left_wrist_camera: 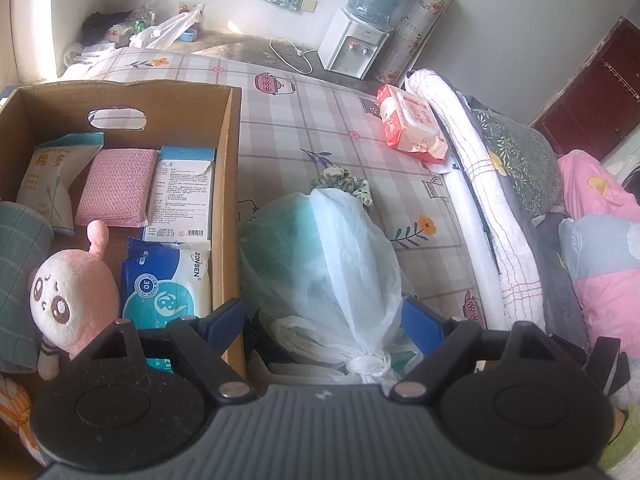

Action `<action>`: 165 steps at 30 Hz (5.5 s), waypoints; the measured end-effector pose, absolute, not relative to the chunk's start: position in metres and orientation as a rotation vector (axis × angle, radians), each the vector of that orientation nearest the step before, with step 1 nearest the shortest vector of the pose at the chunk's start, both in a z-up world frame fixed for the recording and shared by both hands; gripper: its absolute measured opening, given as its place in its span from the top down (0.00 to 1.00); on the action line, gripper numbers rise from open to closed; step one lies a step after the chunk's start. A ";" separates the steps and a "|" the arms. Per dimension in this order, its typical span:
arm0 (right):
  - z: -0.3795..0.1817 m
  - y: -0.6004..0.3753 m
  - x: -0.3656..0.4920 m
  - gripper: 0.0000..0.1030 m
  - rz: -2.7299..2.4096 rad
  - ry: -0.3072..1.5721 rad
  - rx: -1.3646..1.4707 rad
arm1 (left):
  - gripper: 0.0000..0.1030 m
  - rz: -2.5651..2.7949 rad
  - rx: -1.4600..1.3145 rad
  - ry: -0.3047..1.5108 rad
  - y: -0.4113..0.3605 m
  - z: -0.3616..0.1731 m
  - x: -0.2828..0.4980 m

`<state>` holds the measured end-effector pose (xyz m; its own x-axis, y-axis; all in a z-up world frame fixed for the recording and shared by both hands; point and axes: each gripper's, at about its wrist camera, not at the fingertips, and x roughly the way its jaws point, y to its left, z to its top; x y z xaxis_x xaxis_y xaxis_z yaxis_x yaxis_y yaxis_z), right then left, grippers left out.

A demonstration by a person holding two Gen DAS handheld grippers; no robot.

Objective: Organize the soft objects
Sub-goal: 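Grasp the gold snack packet with the right tool while the left tool reaches the green scrunchie, then grasp the green scrunchie with the left tool while the right tool lifts the gold packet, then lower the scrunchie into the box with the left tool while the right tool carries the packet there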

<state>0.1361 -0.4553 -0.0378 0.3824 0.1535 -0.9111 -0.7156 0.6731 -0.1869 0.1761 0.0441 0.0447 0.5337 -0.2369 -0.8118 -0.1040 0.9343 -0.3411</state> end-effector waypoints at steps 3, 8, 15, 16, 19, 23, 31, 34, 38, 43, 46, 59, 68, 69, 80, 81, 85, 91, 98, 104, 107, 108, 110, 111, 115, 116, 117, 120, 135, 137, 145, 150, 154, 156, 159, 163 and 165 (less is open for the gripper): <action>-0.036 -0.455 0.151 0.38 0.587 1.085 -0.526 | 0.16 -0.088 -0.369 1.012 0.043 0.047 0.192; -0.039 -0.443 0.168 0.46 0.530 1.110 -0.373 | 0.16 -0.104 -0.340 1.021 0.039 0.045 0.223; -0.044 -0.412 0.171 0.48 0.463 1.053 -0.199 | 0.14 -0.126 -0.286 1.116 0.021 0.017 0.296; -0.045 -0.409 0.172 0.47 0.454 1.040 -0.190 | 0.14 -0.131 -0.275 1.133 0.017 0.010 0.310; -0.046 -0.404 0.174 0.44 0.433 1.027 -0.164 | 0.13 -0.135 -0.220 1.181 0.001 -0.007 0.345; -0.046 -0.408 0.178 0.41 0.429 1.034 -0.108 | 0.13 -0.113 -0.137 1.257 -0.022 -0.034 0.381; -0.045 -0.415 0.177 0.41 0.413 1.035 -0.054 | 0.21 -0.062 -0.085 1.368 -0.037 -0.077 0.414; -0.044 -0.418 0.177 0.46 0.408 1.031 -0.047 | 0.34 -0.052 -0.085 1.368 -0.036 -0.080 0.414; -0.043 -0.419 0.175 0.49 0.403 1.020 -0.044 | 0.68 -0.051 -0.116 1.348 -0.036 -0.075 0.413; -0.041 -0.423 0.171 0.50 0.387 1.004 -0.020 | 0.81 -0.046 -0.177 1.283 -0.028 -0.056 0.404; -0.039 -0.429 0.169 0.50 0.377 1.000 0.022 | 0.85 -0.058 -0.197 1.230 -0.023 -0.036 0.391; -0.040 -0.434 0.166 0.49 0.380 0.996 0.084 | 0.30 -0.067 -0.193 1.151 -0.016 -0.004 0.375; -0.041 -0.424 0.172 0.29 0.453 1.013 -0.048 | 0.10 -0.043 -0.154 1.292 -0.041 -0.055 0.426; -0.040 -0.424 0.171 0.28 0.462 1.012 -0.067 | 0.10 -0.035 -0.150 1.309 -0.042 -0.061 0.431; -0.041 -0.433 0.172 0.27 0.468 1.032 -0.094 | 0.54 -0.001 -0.050 1.310 -0.053 -0.082 0.442; -0.041 -0.433 0.171 0.28 0.463 1.034 -0.089 | 0.57 -0.009 -0.059 1.307 -0.052 -0.080 0.443; -0.041 -0.431 0.165 0.49 0.466 1.035 -0.075 | 0.69 -0.008 -0.108 1.279 -0.047 -0.073 0.440; -0.038 -0.435 0.158 0.51 0.427 1.017 -0.025 | 0.71 -0.030 -0.166 1.204 -0.039 -0.042 0.422; -0.010 -0.447 0.139 0.51 0.376 0.938 0.056 | 0.71 -0.112 -0.204 1.100 -0.018 0.020 0.371; 0.030 -0.450 0.108 0.51 0.376 0.833 0.065 | 0.71 -0.182 -0.243 0.998 0.020 0.072 0.295; 0.049 -0.451 0.093 0.51 0.406 0.787 0.095 | 0.71 -0.206 -0.261 0.936 0.042 0.095 0.250; 0.058 -0.448 0.088 0.51 0.425 0.768 0.105 | 0.71 -0.211 -0.269 0.917 0.049 0.102 0.233; 0.071 -0.442 0.078 0.51 0.466 0.736 0.113 | 0.71 -0.210 -0.283 0.875 0.064 0.111 0.202; 0.077 -0.437 0.074 0.51 0.489 0.721 0.114 | 0.71 -0.201 -0.287 0.859 0.070 0.114 0.188; 0.094 -0.410 0.062 0.51 0.595 0.689 0.108 | 0.71 -0.141 -0.340 0.830 0.106 0.113 0.136; 0.096 -0.402 0.061 0.51 0.628 0.688 0.106 | 0.70 -0.118 -0.360 0.829 0.117 0.110 0.122; 0.099 -0.391 0.058 0.51 0.660 0.687 0.103 | 0.70 -0.096 -0.376 0.833 0.126 0.106 0.111; 0.106 -0.359 0.053 0.51 0.749 0.684 0.090 | 0.70 -0.040 -0.424 0.855 0.151 0.089 0.085; 0.109 -0.191 0.046 0.50 1.091 0.877 0.078 | 0.70 0.159 -0.671 0.976 0.219 -0.011 0.033; 0.108 -0.178 0.045 0.50 1.101 0.898 0.078 | 0.69 0.194 -0.652 0.969 0.221 -0.014 0.035; 0.098 -0.136 0.045 0.49 1.141 0.986 0.035 | 0.67 0.201 -0.662 0.976 0.227 -0.027 0.041; 0.082 -0.126 0.045 0.41 1.118 1.058 -0.032 | 0.68 0.191 -0.680 0.976 0.230 -0.027 0.041; 0.082 -0.134 0.045 0.39 1.105 1.055 -0.031 | 0.66 0.188 -0.670 0.980 0.230 -0.028 0.041; 0.085 -0.142 0.046 0.39 1.095 1.040 -0.025 | 0.66 0.187 -0.668 0.980 0.229 -0.028 0.041; 0.091 -0.153 0.045 0.38 1.087 1.015 -0.005 | 0.66 0.188 -0.667 0.979 0.229 -0.028 0.041; 0.099 -0.169 0.041 0.36 1.070 0.983 0.026 | 0.65 0.199 -0.667 0.974 0.229 -0.028 0.041; 0.101 -0.177 0.039 0.35 1.064 0.970 0.038 | 0.59 0.200 -0.668 0.977 0.228 -0.028 0.043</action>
<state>0.0393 -0.1765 0.1012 0.1306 0.7478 -0.6509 -0.7167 0.5249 0.4592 0.0427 0.2277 -0.0281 0.5594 -0.1336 -0.8181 -0.4446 0.7846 -0.4322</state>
